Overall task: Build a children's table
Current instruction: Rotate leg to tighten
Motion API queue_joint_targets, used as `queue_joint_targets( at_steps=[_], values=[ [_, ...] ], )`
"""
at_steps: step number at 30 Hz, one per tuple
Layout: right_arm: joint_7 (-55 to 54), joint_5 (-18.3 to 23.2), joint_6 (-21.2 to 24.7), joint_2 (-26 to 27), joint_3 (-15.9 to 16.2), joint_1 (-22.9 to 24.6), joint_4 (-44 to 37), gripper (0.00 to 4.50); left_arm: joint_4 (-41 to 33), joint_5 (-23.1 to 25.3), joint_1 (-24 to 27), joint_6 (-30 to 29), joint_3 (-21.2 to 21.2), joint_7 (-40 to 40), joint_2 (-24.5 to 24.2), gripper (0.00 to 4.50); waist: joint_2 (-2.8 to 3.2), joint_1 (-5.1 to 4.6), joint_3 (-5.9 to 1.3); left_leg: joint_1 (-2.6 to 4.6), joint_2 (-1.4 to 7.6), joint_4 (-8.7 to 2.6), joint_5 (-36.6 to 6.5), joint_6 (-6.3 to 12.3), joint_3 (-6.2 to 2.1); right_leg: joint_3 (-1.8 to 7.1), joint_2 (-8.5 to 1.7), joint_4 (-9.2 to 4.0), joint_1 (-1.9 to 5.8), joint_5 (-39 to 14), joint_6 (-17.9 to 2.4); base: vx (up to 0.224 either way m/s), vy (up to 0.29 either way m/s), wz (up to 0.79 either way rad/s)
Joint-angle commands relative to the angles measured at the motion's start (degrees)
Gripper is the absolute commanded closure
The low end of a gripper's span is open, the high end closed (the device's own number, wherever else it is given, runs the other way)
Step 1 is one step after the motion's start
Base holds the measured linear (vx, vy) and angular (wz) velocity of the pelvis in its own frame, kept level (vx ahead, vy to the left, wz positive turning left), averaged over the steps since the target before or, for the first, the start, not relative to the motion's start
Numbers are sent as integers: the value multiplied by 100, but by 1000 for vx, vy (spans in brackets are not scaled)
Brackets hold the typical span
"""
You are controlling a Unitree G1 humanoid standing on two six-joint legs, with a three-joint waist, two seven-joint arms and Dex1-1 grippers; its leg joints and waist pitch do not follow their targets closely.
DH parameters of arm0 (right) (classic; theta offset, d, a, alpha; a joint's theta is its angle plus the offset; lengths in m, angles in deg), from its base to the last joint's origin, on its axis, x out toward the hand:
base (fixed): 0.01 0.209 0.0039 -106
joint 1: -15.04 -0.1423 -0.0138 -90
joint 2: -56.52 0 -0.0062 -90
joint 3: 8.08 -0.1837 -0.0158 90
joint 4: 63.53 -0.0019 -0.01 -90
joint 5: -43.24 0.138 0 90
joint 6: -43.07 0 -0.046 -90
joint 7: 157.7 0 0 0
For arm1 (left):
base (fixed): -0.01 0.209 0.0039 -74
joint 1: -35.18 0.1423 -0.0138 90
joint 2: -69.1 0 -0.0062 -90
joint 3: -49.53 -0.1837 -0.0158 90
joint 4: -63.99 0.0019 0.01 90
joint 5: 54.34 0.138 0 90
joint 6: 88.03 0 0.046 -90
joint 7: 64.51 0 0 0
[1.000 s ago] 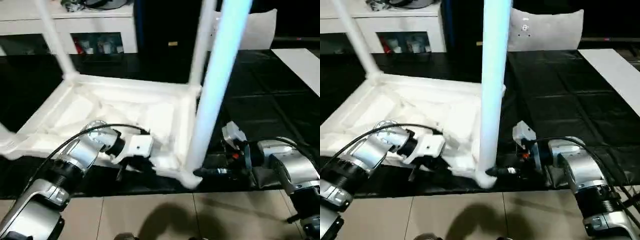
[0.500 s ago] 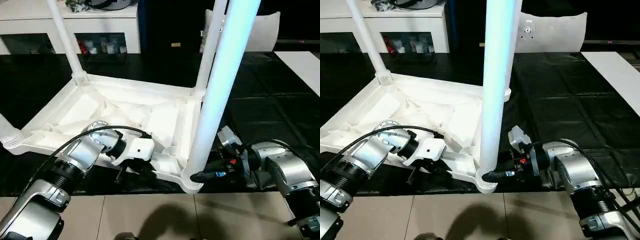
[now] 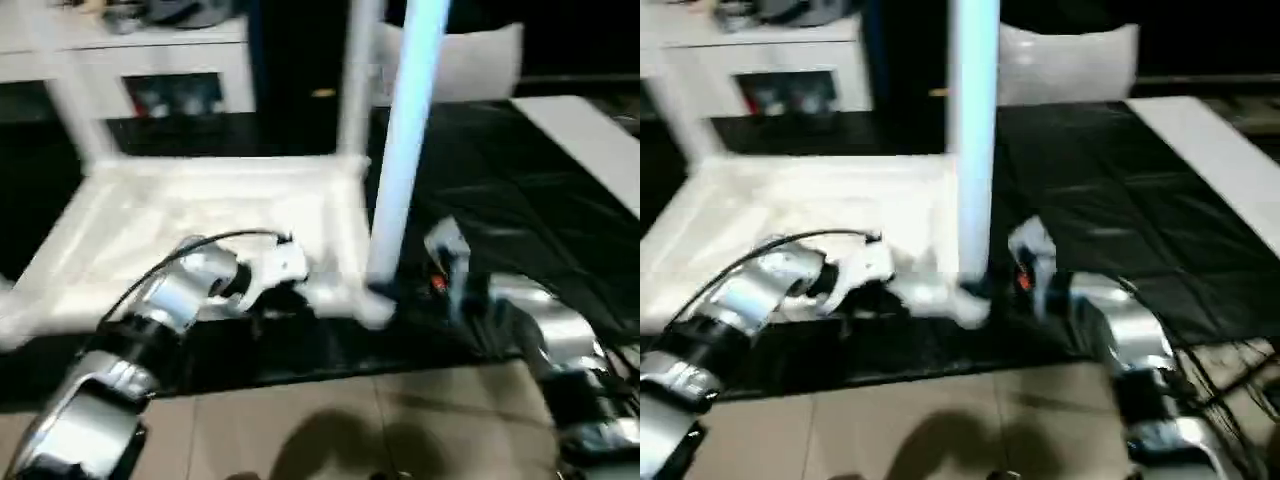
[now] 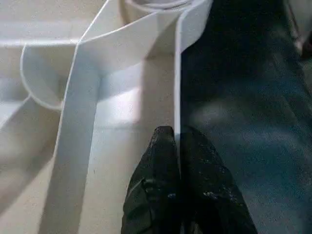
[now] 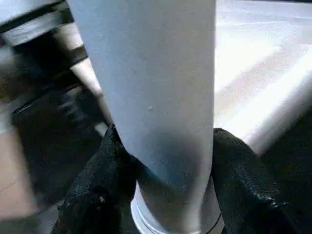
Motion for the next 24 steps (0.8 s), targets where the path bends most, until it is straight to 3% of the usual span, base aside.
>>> queue_joint_targets(
  at_steps=[1, 4, 5, 7, 11, 15, 19, 24],
  values=[
    [-930, -133, 219, 407, 4, -259, 135, 249, 4, -199, -173, -278, 106, 568, 434, 450, -35, -30, -370, 18, 36, -356, -1695, 224, -26, 116, -338, -636, 326, -3269, -17, 0, 0, 0],
    [-1742, -212, 137, 834, -209, -344, 230, 249, -6, -145, -244, -706, 302, 1107, 731, 450, -45, -130, -383, -9, 40, -374, -1640, 246, -38, 140, -350, -601, 345, -2966, -181, 0, 0, 0],
    [-1771, -273, -95, 924, -161, -339, 243, 249, -22, -112, -246, -780, 325, 1229, 810, 450, -54, -131, -391, -6, 30, -371, -1581, 315, -22, 157, -359, -596, 345, -2880, -222, 0, 0, 0],
    [-1785, -305, -196, 958, -130, -339, 253, 182, -19, -85, -251, -810, 333, 1305, 845, 450, -54, -117, -404, -30, 45, -384, -1397, 395, -15, 204, -364, -552, 353, -2628, -327, 0, 0, 0],
    [-1513, -135, -261, 998, -129, -283, 200, 160, -31, -20, -233, -642, 243, 1269, 812, 450, -72, -53, -418, -38, 67, -393, -1050, 530, 13, 293, -359, -454, 357, -2227, -572, 0, 0, 0],
    [-1008, -30, -419, 743, -158, -166, 66, 135, 21, 33, -199, -308, 159, 1115, 616, 450, -75, -1, -439, -69, 65, -376, -846, 589, 26, 337, -364, -390, 384, -1999, -652, 0, 0, 0],
    [-199, 92, -694, 275, -172, -76, 47, 111, -28, 95, -87, 95, -20, 671, 337, 450, -73, 93, -461, -74, 113, -367, -568, 720, 32, 370, -358, -288, 376, -1418, -873, 0, 0, 0],
    [646, -13, -867, -431, -4, 22, -4, 83, -105, 177, 66, 911, -344, -24, -43, 450, -83, 161, -438, -45, 136, -382, -825, 653, 49, 374, -367, -331, 365, -1806, -801, 0, 0, 0]
  ],
)
